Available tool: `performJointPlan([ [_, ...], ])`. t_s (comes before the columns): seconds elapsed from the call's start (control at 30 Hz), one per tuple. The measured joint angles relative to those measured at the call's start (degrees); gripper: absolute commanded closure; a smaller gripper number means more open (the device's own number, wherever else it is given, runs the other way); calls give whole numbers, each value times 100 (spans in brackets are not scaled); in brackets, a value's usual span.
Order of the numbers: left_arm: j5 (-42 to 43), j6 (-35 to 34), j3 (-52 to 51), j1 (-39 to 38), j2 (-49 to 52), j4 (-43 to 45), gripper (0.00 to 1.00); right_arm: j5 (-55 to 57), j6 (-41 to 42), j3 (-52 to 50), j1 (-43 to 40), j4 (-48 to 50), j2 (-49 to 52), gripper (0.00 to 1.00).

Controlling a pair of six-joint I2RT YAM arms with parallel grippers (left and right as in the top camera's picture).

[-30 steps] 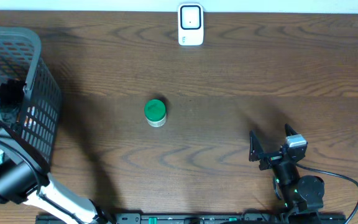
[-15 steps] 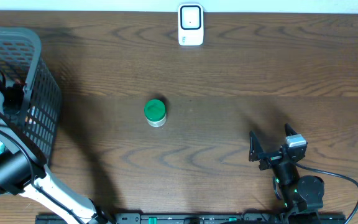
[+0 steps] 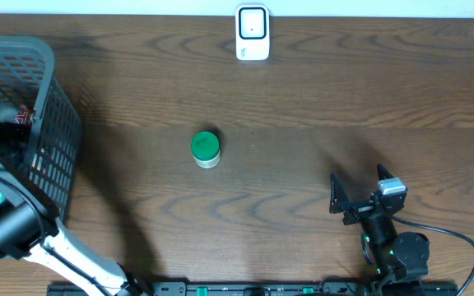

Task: Scan the item barcode
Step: 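Reach the left gripper into the basket and grasp the orange tissue pack, then carry the orange tissue pack right of the jar and drop it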

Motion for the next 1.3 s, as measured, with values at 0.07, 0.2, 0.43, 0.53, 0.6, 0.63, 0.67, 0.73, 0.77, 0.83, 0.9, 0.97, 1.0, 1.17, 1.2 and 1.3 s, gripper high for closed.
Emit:
performJointPlan([
  [0.07,-2,44,363,48,-203,-308,50,0,0,0,0,-2,0,1],
  [0.2,61,107,914,61,-1163,-614,50,0,2,0,0,-2,0,1],
  [0.43,743,120,1209,-455,-3805,-848,50,-2,0,0,0,-2,0,1],
  [0.53,828,-31,1217,-1508,-4406,-1040,50,0,0,0,0,-2,0,1],
  [0.6,927,-269,1215,-2470,-4570,-1091,50,-2,0,0,0,-2,0,1],
  [0.63,925,-487,1211,-3097,-4597,-1097,50,7,2,0,0,-2,0,1],
  [0.67,901,-616,1202,-3335,-4592,-1102,50,-4,0,0,-2,-2,0,1],
  [0.73,610,-1045,1143,-4312,-4472,-1082,50,0,0,0,4,-2,0,1],
  [0.77,474,-1276,1115,-4824,-4339,-1054,50,0,0,0,4,-2,0,1],
  [0.83,210,-1628,1064,-5486,-4070,-992,50,-2,0,0,4,-2,0,1],
  [0.9,-83,-2028,1043,-6124,-3689,-883,50,-2,2,0,4,-2,0,1],
  [0.97,-350,-2472,1036,-6767,-3178,-728,50,0,0,-2,4,-2,0,1],
  [1.0,-448,-2691,1029,-7016,-2929,-638,50,0,0,0,4,-2,0,1],
  [1.17,-769,-3956,1016,-7941,-1652,-162,50,-2,0,0,4,-2,0,1],
  [1.2,-776,-4194,1016,-8041,-1440,-129,50,0,0,0,4,-2,0,1],
  [1.3,-815,-5084,979,-8288,-739,-85,50,0,0,0,4,-2,0,1],
])
